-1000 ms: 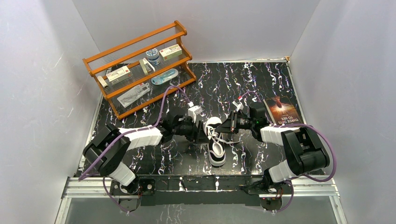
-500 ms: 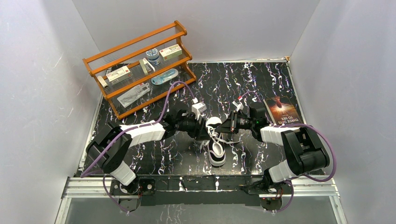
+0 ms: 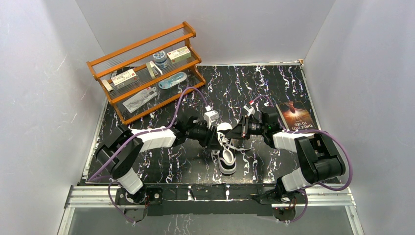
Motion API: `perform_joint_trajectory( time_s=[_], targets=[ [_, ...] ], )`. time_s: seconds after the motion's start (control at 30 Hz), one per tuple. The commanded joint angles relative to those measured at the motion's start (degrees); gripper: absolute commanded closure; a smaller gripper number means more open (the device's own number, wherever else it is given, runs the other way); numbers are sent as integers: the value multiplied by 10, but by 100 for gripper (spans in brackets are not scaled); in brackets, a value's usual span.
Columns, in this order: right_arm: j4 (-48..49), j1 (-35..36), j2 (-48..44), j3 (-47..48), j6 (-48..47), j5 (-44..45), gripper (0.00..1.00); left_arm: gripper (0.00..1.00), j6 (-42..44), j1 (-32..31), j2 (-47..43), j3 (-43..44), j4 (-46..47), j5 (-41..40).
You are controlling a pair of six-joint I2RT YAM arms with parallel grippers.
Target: Tie the shoes
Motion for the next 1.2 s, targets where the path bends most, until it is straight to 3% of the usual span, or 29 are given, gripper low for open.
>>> perform_joint_trajectory(
  time_s=[0.0,0.17,0.37,0.47,0.77,1.17],
  targets=[
    [21,-4,2,21,-1,-2,100,62,10,-11,3,18,-8,14],
    [21,-5,2,20,1,-1,100,67,36,-20,1,29,-52,-8],
    [12,-4,2,25,3,8,100,93,33,-21,3,30,-56,-11],
    [-23,-5,-4,38,4,31,100,100,21,-21,6,28,-50,-8],
    [-357,-4,-24,147,-117,233,100,100,-21,-21,16,18,-26,4],
    [-446,-15,-43,136,-148,336,100,100,-26,-21,34,21,-58,-5]
  ],
)
